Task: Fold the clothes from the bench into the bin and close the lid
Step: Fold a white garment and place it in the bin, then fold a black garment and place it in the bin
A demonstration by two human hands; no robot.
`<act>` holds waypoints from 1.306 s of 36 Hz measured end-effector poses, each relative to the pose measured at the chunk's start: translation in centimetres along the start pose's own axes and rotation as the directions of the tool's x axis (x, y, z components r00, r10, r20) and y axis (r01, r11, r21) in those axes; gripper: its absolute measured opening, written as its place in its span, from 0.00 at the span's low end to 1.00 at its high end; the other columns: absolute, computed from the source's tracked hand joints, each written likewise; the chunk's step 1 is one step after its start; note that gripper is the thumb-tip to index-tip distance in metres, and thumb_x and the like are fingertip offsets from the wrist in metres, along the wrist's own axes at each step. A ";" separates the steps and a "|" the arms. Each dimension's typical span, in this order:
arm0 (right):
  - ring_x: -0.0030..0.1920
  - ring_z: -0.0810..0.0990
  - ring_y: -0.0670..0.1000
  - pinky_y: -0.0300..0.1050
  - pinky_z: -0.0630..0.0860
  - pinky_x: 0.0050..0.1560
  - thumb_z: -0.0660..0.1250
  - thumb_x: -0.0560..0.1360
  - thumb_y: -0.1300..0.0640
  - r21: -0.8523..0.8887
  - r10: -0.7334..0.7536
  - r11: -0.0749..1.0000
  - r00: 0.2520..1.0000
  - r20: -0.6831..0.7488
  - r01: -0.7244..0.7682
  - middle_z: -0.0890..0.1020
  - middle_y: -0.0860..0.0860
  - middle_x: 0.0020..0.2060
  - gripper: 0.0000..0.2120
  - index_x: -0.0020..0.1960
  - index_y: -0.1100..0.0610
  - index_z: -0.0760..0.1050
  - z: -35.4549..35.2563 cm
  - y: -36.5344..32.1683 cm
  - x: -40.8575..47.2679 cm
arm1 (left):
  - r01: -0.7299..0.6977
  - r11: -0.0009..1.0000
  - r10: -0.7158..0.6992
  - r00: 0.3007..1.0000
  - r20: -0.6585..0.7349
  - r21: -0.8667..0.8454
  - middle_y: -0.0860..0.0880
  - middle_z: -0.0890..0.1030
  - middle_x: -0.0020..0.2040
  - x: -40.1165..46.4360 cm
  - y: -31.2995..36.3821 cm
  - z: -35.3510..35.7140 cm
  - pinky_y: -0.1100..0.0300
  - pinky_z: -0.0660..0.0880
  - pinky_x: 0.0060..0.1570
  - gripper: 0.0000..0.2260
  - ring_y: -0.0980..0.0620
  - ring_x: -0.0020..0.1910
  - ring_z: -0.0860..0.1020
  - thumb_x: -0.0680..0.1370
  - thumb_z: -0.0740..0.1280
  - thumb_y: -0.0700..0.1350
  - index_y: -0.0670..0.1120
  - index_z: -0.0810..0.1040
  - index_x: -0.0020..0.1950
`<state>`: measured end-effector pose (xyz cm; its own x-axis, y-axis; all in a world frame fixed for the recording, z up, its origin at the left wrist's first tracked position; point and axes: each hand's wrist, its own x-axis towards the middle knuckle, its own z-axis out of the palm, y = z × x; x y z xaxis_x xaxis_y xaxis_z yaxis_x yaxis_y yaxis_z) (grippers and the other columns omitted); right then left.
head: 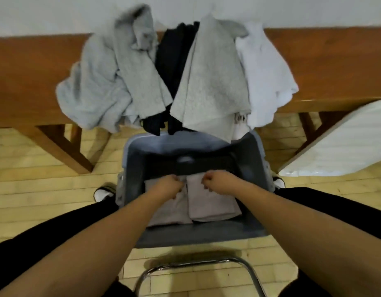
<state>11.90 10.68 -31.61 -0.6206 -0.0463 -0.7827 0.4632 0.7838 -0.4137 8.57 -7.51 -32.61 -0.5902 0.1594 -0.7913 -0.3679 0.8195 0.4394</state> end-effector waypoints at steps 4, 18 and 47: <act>0.48 0.77 0.50 0.45 0.73 0.49 0.59 0.82 0.54 -0.103 -0.301 0.952 0.942 -0.147 0.288 0.82 0.52 0.52 0.11 0.56 0.55 0.79 -3.1 -5.4 -4.1 | -0.189 0.981 0.178 0.961 -0.213 -0.034 0.43 0.82 0.45 -3.9 1.5 -4.5 0.55 0.74 0.38 0.08 0.44 0.42 0.80 0.80 0.64 0.45 0.43 0.80 0.49; 0.60 0.75 0.53 0.48 0.68 0.62 0.62 0.79 0.58 -0.550 -0.708 0.706 0.484 -0.514 0.447 0.80 0.50 0.59 0.15 0.65 0.55 0.75 -12.3 -15.1 -5.4 | -0.477 0.690 0.723 0.434 -0.537 0.544 0.46 0.77 0.56 -8.9 6.6 -14.7 0.52 0.70 0.54 0.13 0.46 0.55 0.75 0.75 0.66 0.40 0.43 0.76 0.59; 0.67 0.70 0.52 0.53 0.61 0.67 0.57 0.76 0.32 -0.503 -0.391 0.864 0.663 -0.639 0.025 0.74 0.47 0.64 0.28 0.68 0.49 0.69 -19.1 -12.5 -2.3 | -0.477 0.853 0.505 0.656 -0.561 0.211 0.45 0.75 0.36 -4.3 17.1 -19.5 0.53 0.65 0.43 0.11 0.46 0.41 0.72 0.77 0.62 0.48 0.42 0.71 0.40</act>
<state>-4.55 12.77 -15.81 -0.9965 0.0581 -0.0598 0.0662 0.9875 -0.1433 -9.15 -4.87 -13.37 -0.9760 0.2098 -0.0581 0.1193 0.7389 0.6632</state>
